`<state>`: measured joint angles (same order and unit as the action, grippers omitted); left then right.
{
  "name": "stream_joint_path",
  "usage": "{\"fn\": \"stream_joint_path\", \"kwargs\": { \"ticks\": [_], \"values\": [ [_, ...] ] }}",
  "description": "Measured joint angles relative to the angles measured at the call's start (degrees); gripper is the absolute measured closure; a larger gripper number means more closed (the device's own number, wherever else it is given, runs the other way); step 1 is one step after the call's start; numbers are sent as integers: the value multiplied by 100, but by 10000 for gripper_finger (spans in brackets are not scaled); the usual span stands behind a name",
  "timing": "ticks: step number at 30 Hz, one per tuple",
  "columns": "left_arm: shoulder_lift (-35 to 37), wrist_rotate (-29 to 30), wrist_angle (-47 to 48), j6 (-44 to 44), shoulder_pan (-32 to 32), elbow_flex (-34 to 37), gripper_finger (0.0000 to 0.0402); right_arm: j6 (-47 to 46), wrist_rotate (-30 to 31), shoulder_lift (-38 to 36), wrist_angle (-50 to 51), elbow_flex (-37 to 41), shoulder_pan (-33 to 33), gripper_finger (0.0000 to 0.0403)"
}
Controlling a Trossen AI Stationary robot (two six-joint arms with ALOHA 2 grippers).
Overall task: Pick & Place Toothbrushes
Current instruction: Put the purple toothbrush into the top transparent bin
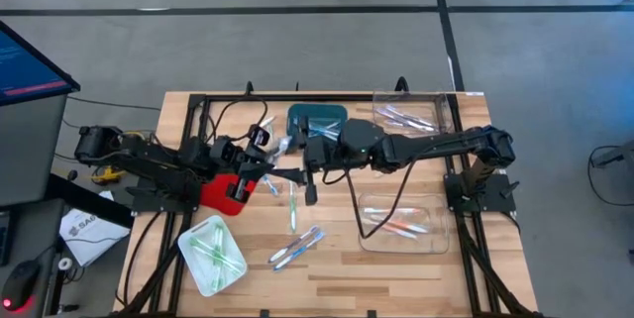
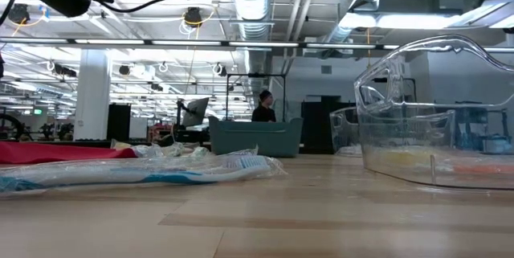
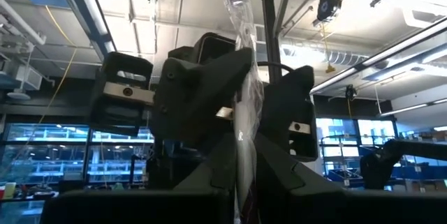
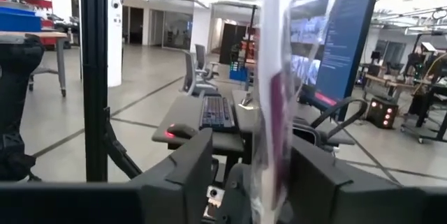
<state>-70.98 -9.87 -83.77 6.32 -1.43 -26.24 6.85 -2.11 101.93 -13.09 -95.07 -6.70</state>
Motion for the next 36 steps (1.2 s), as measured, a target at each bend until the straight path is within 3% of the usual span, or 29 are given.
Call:
{"fn": "stream_joint_path", "kwargs": {
  "ticks": [9, 16, 24, 28, 31, 36],
  "values": [
    [0, 2, 62, 18, -24, 38, 383, 58, 146, -10, 275, 0, 4, 380],
    [-4, 102, 90, 12, -20, 177, 374, 39, 646, -150, 755, 7, -4, 383],
    [202, -4, 122, -435, -31, 376, 285, -49, 643, -307, 909, -2, -25, 384],
    [530, 41, 585, -589, -52, 400, 233, -113, 723, -326, 1235, -4, -17, 384],
    [845, 42, 1178, -579, -52, 460, 200, -113, 1254, -437, 1890, -70, 19, 384],
    [1211, 50, 1835, -405, -52, 732, 174, -124, 2480, -613, 3847, -499, 391, 384]
  ]
}}
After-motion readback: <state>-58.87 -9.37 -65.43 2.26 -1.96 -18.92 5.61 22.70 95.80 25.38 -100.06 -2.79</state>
